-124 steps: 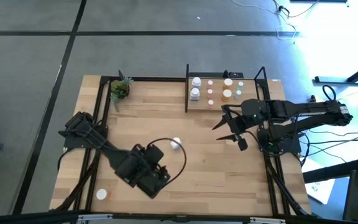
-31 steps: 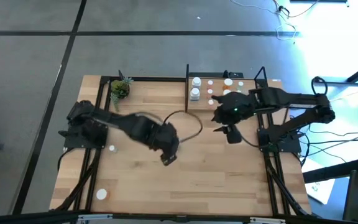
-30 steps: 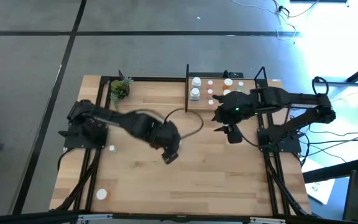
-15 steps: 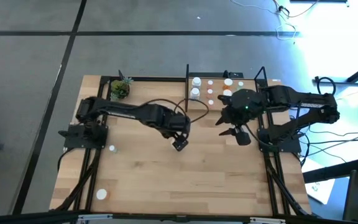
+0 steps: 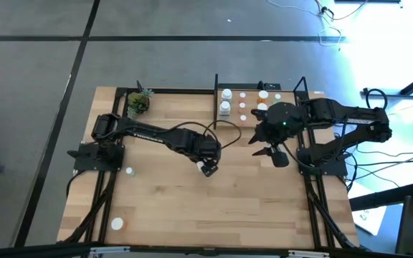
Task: Pick and place medicine bottles onto shelf by color
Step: Put the white pill bottle on the shelf aligned with the other white pill bottles
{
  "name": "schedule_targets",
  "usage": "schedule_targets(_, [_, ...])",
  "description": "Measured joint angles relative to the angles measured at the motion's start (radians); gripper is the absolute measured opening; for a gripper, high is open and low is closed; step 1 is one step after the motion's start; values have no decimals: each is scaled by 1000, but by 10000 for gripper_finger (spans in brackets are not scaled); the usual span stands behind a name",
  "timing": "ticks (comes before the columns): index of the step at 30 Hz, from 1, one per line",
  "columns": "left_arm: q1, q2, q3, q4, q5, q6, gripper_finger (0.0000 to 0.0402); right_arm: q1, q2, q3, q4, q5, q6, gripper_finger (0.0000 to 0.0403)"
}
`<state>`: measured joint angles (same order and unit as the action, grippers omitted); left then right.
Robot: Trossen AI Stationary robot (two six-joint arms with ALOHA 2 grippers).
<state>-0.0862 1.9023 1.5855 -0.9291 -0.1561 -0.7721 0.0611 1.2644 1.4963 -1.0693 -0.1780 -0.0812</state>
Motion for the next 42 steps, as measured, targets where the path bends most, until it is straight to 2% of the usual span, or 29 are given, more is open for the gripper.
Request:
schedule_targets(2, [1, 7, -13, -21, -7, 0, 321, 0, 0, 0, 4, 0, 0, 205])
schedule_targets(8, [0, 11, -48, 62, -7, 16, 322, 0, 0, 0, 5, 0, 1, 205])
schedule_targets(24, [-7, 12, -153, 151, -9, 16, 321, 0, 0, 0, 13, 0, 2, 205])
schedule_targets(42, [-9, 12, -156, 164, -41, 24, 322, 0, 0, 0, 14, 1, 2, 205])
